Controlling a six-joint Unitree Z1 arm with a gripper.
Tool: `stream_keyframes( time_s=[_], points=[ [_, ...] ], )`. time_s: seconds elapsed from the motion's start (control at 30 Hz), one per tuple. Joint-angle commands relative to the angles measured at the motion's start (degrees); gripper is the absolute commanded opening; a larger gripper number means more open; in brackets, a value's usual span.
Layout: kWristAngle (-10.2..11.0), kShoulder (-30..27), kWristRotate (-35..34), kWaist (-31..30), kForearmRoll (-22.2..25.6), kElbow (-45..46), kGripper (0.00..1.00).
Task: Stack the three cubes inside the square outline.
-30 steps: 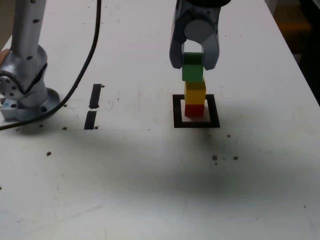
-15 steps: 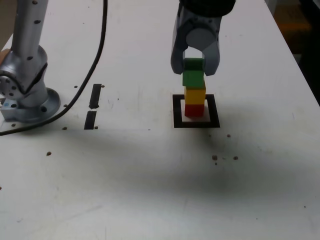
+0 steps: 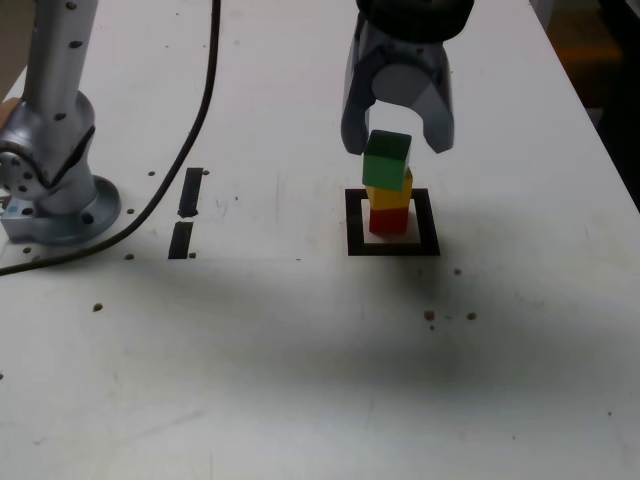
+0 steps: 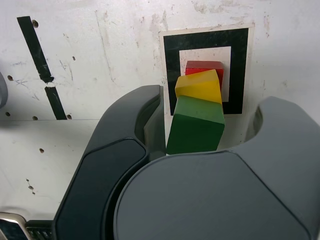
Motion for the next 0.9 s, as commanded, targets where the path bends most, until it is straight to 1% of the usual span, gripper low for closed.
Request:
stream_keyframes(
  time_s=[0.0, 0.07, 0.13, 0.3, 0.43, 0.57, 0.63, 0.7, 0.77, 0.87],
  points=[
    [0.1, -0.2, -0.3, -0.1, 0.5, 0.0, 0.9],
    [0.4, -0.9, -0.5, -0.1, 0.8, 0.0, 0.97],
    [0.6, -1.9, -0.7, -0.1, 1.3, 0.0, 0.99],
    [0.8, -6.3, -0.5, -0.6, 3.3, 0.2, 1.0],
    [0.1, -13.1, 0.7, -1.6, 4.1, 3.0, 1.0],
    [-0.6, -22.1, 1.5, -1.9, 4.0, 11.2, 1.0],
    [0.0, -28.6, 1.4, -1.4, 3.6, 19.6, 1.0],
    [0.5, -33.0, 1.2, -0.5, 2.4, 26.9, 1.0],
    [0.2, -36.1, 1.0, 0.3, -0.8, 34.1, 1.0],
    [-1.7, -38.3, 0.7, 0.6, -6.7, 41.6, 1.0]
  ],
)
